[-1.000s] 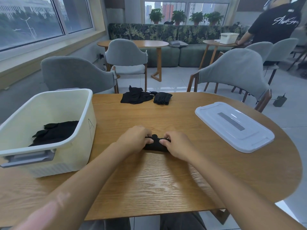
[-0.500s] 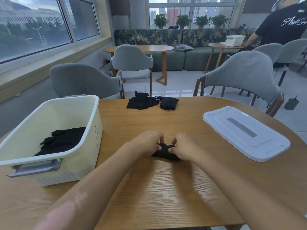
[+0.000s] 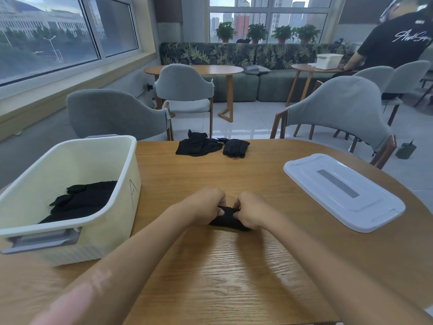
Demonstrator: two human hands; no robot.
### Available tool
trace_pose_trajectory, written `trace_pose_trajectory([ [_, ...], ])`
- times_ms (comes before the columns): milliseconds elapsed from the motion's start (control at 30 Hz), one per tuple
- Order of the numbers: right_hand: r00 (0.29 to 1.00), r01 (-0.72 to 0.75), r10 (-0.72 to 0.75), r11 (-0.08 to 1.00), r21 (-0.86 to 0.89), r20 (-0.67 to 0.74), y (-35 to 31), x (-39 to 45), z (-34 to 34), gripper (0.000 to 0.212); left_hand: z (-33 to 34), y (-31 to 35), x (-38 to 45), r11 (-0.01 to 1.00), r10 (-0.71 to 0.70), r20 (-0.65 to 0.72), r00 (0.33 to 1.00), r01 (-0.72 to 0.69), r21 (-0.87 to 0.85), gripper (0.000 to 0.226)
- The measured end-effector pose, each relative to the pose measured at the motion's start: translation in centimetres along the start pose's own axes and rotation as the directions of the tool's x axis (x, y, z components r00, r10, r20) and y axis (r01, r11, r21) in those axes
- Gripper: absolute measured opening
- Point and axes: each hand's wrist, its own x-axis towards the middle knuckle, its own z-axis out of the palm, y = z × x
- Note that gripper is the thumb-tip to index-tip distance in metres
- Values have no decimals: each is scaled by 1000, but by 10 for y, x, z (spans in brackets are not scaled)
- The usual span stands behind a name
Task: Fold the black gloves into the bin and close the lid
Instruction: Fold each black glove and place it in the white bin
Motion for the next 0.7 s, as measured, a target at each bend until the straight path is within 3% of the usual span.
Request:
trace_pose_trajectory([
  [200, 996, 64, -69, 995, 77, 64, -9, -11, -10, 23, -8, -7, -22, 1000, -3, -18, 1000, 3, -11, 7],
  [367, 986, 162, -166, 981, 102, 22, -40, -29, -32, 22, -50, -15, -57, 1000, -4, -82, 997, 2, -24, 5],
  [700, 884, 461, -459, 887, 9, -95, -146, -63, -80, 4, -144, -61, -150, 997, -46, -277, 960, 60, 43, 9],
])
